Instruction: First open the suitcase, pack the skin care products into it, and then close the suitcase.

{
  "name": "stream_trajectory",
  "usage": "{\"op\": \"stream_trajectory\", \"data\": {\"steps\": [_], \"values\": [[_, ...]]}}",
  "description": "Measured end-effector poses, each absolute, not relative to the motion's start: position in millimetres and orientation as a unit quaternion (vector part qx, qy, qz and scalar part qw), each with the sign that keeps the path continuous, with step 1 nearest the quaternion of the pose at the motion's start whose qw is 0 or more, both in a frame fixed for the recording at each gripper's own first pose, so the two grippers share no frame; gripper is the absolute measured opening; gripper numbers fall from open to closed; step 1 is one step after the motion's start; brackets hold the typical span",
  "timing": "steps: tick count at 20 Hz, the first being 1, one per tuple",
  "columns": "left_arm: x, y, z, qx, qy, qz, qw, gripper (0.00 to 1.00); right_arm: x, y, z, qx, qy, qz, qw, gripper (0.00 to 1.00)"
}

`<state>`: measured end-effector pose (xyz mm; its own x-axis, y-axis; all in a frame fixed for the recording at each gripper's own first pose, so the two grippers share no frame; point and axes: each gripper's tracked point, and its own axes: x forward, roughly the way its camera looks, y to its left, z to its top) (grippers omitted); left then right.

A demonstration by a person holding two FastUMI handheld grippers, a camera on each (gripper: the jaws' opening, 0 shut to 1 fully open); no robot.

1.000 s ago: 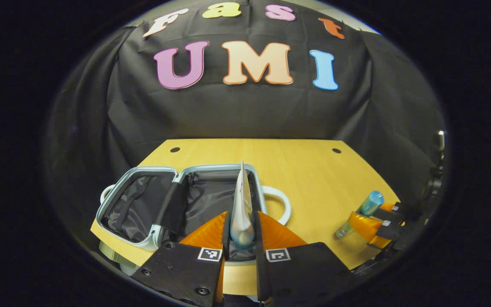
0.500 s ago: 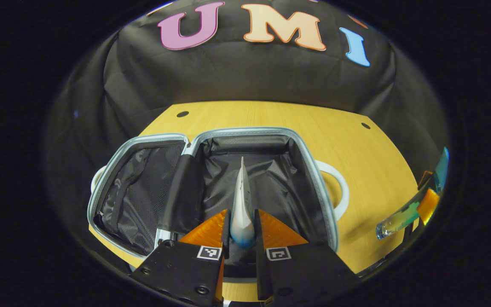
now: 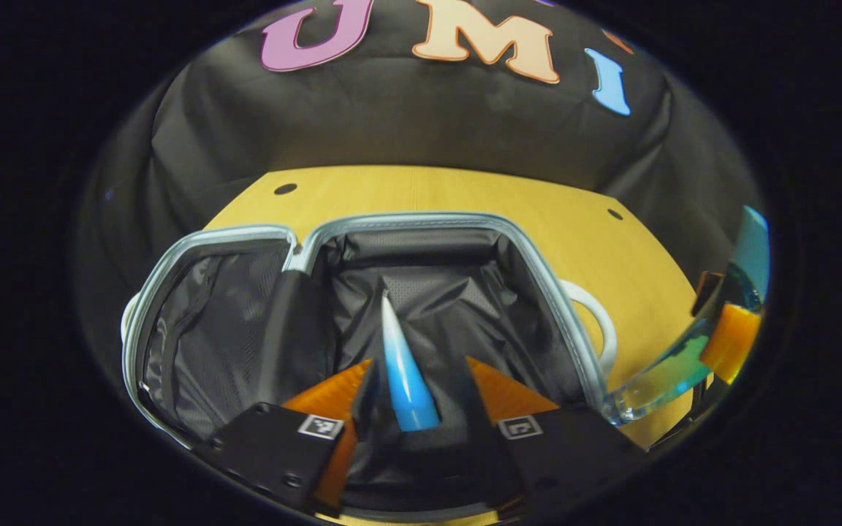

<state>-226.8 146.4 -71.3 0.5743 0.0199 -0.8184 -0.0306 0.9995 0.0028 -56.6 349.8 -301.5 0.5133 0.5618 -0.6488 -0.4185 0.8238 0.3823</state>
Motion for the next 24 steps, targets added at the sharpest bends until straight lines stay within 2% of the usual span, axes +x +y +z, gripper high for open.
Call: {"op": "stream_trajectory", "data": {"steps": [1, 2, 6, 8, 16, 17, 20, 22, 24], "values": [[-224.2, 150.1, -66.6, -0.007, 0.454, 0.013, 0.891, 0.77, -56.7, 354.2, -304.8, 0.089, 0.406, 0.283, 0.864, 0.5], [-222.2, 152.6, -61.3, -0.011, 0.449, 0.014, 0.893, 0.78, -54.7, 359.5, -307.9, 0.089, 0.41, 0.283, 0.863, 0.5], [-215.9, 184.0, -37.9, -0.032, 0.426, 0.026, 0.904, 0.8, -55.0, 379.8, -330.9, 0.078, 0.429, 0.28, 0.855, 0.48], [-215.5, 209.3, -26.2, -0.032, 0.414, 0.044, 0.909, 0.81, -58.5, 387.7, -345.7, 0.066, 0.439, 0.277, 0.853, 0.5], [-227.8, 340.8, 1.4, -0.043, 0.389, 0.147, 0.908, 0.81, -67.5, 403.7, -396.3, 0.033, 0.491, 0.236, 0.838, 0.48], [-231.4, 356.4, 3.6, -0.044, 0.389, 0.157, 0.907, 0.81, -59.8, 404.4, -395.3, 0.037, 0.485, 0.227, 0.844, 0.52], [-241.5, 405.0, 7.2, -0.043, 0.387, 0.191, 0.901, 0.81, -40.9, 405.8, -399.2, 0.031, 0.476, 0.199, 0.856, 0.51], [-248.3, 436.1, 7.4, -0.038, 0.387, 0.213, 0.896, 0.81, -31.6, 404.5, -392.7, 0.036, 0.47, 0.188, 0.861, 0.65], [-253.7, 467.8, 5.8, -0.035, 0.389, 0.233, 0.891, 0.81, -15.9, 407.3, -385.3, 0.045, 0.459, 0.177, 0.869, 0.72]]}}
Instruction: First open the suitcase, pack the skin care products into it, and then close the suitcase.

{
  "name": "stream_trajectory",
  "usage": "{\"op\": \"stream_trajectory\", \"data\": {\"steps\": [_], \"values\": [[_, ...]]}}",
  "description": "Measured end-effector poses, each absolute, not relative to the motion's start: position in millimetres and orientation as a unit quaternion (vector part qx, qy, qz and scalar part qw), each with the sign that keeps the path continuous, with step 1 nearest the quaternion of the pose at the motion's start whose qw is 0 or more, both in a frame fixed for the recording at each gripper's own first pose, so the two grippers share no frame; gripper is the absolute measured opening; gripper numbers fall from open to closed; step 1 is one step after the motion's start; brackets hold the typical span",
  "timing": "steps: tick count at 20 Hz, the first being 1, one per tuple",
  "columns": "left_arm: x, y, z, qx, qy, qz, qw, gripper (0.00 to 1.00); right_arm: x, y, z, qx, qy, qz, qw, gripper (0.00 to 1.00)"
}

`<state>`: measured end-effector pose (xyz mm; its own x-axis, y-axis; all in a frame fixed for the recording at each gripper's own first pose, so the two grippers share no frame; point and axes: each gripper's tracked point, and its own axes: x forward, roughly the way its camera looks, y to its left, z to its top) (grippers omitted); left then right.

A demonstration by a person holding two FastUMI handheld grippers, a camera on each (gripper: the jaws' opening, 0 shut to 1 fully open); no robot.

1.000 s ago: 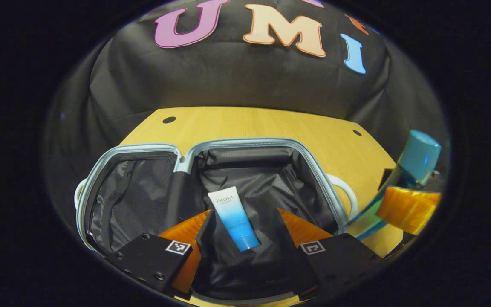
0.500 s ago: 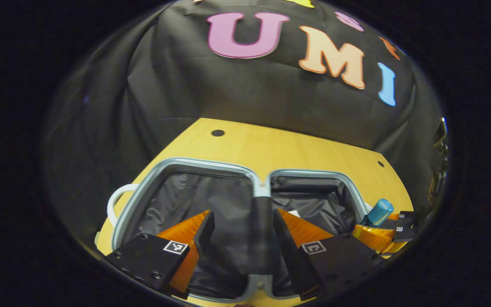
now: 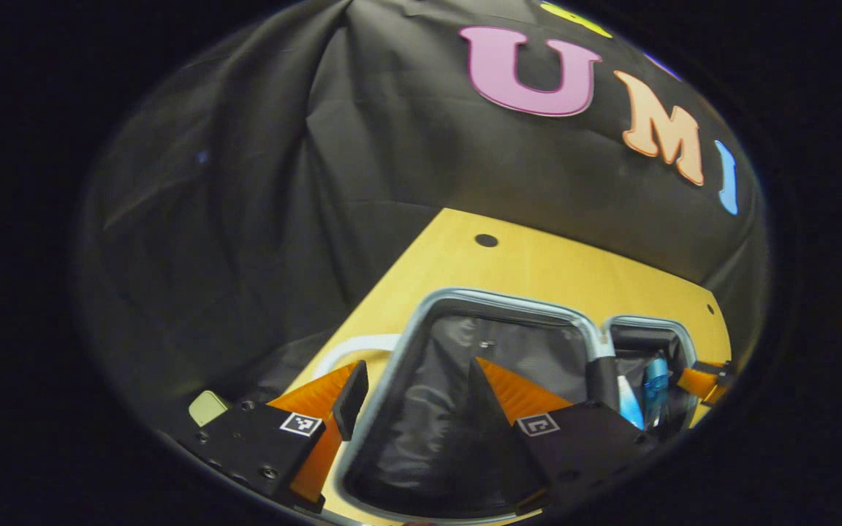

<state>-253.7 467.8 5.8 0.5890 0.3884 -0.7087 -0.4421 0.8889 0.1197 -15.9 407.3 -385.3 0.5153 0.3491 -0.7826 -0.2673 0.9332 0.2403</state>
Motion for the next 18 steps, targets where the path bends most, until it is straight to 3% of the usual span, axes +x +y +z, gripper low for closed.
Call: {"op": "stream_trajectory", "data": {"steps": [1, 2, 5, 11, 13, 17, 18], "values": [[-256.4, 482.7, 2.4, -0.035, 0.392, 0.242, 0.887, 0.81, -7.4, 405.4, -381.2, 0.046, 0.451, 0.171, 0.875, 0.77], [-260.4, 495.3, -1.0, -0.037, 0.396, 0.249, 0.883, 0.81, -3.3, 405.8, -375.7, 0.048, 0.443, 0.167, 0.879, 0.89], [-270.0, 524.6, -18.9, -0.054, 0.413, 0.263, 0.87, 0.81, 11.5, 405.8, -358.9, 0.046, 0.424, 0.158, 0.89, 0.91], [-282.3, 542.2, -66.6, -0.113, 0.476, 0.232, 0.84, 0.83, 22.0, 405.2, -341.1, 0.037, 0.403, 0.15, 0.902, 0.91], [-286.6, 547.5, -78.6, -0.129, 0.493, 0.224, 0.831, 0.77, 19.0, 404.4, -339.4, 0.029, 0.4, 0.152, 0.903, 0.91], [-281.7, 534.0, -85.8, -0.15, 0.505, 0.198, 0.827, 0.1, 16.6, 393.3, -331.6, 0.013, 0.387, 0.147, 0.91, 0.91], [-279.3, 531.3, -77.6, -0.151, 0.494, 0.193, 0.834, 0.11, 16.7, 390.0, -327.6, 0.014, 0.384, 0.145, 0.912, 0.91]]}}
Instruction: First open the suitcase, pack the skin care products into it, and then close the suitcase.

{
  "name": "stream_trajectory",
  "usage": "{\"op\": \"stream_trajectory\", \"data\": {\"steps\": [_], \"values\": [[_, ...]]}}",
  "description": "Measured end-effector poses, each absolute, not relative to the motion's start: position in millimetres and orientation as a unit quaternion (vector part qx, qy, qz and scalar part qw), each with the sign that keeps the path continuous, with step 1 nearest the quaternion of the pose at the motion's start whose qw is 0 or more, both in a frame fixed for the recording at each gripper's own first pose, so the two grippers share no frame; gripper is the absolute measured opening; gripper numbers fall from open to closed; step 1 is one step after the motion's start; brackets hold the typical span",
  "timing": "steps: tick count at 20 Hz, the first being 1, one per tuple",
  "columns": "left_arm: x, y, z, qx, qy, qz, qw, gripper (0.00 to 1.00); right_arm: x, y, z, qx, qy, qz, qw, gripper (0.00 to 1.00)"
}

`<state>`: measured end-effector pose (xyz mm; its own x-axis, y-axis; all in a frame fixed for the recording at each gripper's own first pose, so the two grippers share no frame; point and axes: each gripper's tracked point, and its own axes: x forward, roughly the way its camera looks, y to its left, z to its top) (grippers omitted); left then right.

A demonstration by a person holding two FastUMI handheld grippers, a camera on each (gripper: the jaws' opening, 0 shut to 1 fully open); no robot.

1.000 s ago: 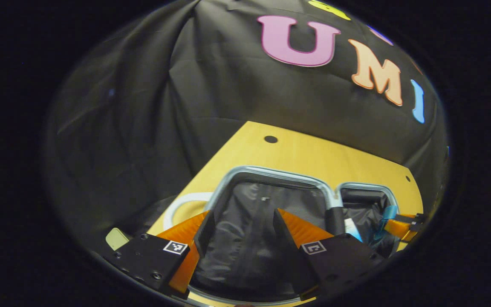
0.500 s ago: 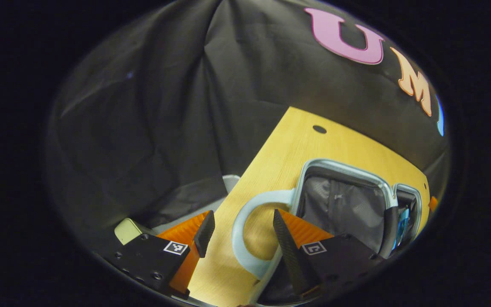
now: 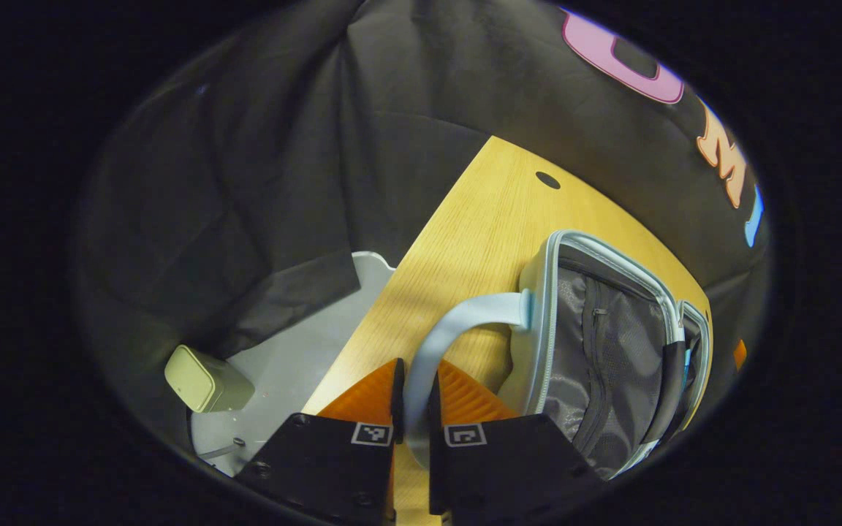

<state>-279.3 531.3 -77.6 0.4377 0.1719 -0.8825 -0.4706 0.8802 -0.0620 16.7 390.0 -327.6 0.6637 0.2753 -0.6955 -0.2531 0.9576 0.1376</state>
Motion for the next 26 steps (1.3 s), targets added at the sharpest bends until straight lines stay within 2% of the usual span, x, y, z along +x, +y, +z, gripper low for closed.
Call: {"op": "stream_trajectory", "data": {"steps": [3, 11, 15, 22, 26], "values": [[-274.1, 521.2, -47.8, -0.133, 0.478, 0.18, 0.849, 0.01, 18.7, 383.0, -313.1, 0.02, 0.363, 0.155, 0.918, 0.91], [-242.3, 464.3, 80.4, -0.059, 0.391, 0.173, 0.902, 0.0, 12.3, 349.4, -278.9, 0.016, 0.311, 0.218, 0.925, 0.91], [-225.3, 412.6, 129.8, -0.038, 0.351, 0.156, 0.922, 0.0, 5.4, 319.8, -264.1, 0.023, 0.295, 0.227, 0.928, 0.91], [-194.8, 332.0, 172.1, -0.019, 0.32, 0.106, 0.941, 0.0, -1.7, 270.9, -250.7, 0.041, 0.281, 0.217, 0.934, 0.91], [-171.4, 274.4, 182.7, -0.025, 0.308, 0.055, 0.949, 0.0, -1.8, 245.7, -243.1, 0.05, 0.273, 0.203, 0.939, 0.91]]}}
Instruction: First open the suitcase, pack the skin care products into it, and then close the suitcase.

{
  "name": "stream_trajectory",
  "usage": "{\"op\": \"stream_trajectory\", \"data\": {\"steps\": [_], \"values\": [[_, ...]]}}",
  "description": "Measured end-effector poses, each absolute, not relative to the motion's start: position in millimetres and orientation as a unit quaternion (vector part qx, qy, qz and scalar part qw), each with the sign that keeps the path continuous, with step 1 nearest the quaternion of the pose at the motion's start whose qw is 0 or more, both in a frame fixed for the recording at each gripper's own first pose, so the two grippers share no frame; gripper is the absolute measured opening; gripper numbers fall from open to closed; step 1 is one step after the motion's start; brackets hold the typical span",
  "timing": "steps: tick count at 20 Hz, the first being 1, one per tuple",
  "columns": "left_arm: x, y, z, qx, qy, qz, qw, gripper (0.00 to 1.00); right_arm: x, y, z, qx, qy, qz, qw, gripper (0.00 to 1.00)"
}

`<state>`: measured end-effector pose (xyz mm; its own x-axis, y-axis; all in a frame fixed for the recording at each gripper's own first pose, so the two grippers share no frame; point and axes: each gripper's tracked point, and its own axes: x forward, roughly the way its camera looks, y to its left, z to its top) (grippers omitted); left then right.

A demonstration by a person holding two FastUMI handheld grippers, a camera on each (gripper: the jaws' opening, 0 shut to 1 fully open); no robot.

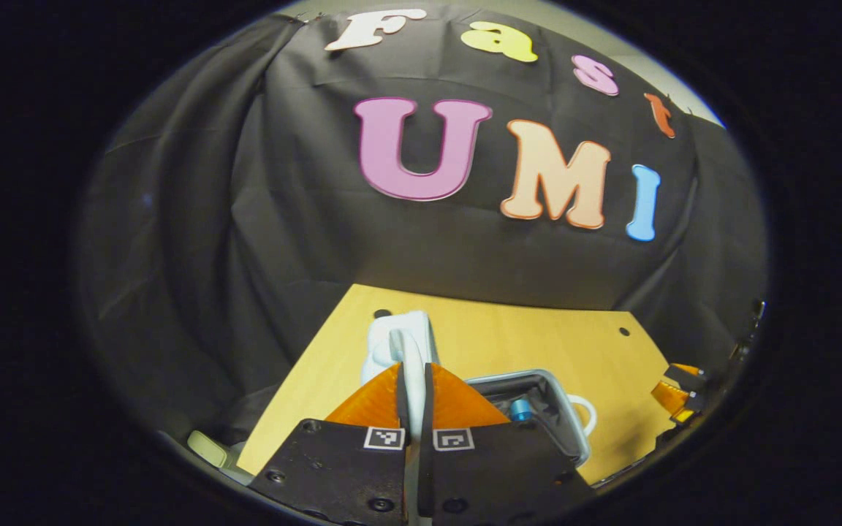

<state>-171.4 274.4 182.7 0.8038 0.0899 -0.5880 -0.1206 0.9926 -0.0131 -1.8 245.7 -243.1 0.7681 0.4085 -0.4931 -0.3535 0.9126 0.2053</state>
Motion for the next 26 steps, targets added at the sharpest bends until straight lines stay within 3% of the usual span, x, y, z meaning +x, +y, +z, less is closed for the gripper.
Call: {"op": "stream_trajectory", "data": {"steps": [10, 18, 26], "values": [[-141.5, 137.8, 169.5, -0.087, 0.308, -0.07, 0.945, 0.0, -9.3, 185.4, -233.2, 0.057, 0.265, 0.154, 0.95, 0.91], [-144.3, 67.0, 124.8, -0.091, 0.342, -0.119, 0.928, 0.0, -20.1, 136.8, -228.5, 0.051, 0.264, 0.118, 0.956, 0.91], [-152.5, 16.2, 59.2, -0.073, 0.385, -0.124, 0.911, 0.0, -37.0, 94.2, -230.9, 0.039, 0.277, 0.095, 0.955, 0.91]]}}
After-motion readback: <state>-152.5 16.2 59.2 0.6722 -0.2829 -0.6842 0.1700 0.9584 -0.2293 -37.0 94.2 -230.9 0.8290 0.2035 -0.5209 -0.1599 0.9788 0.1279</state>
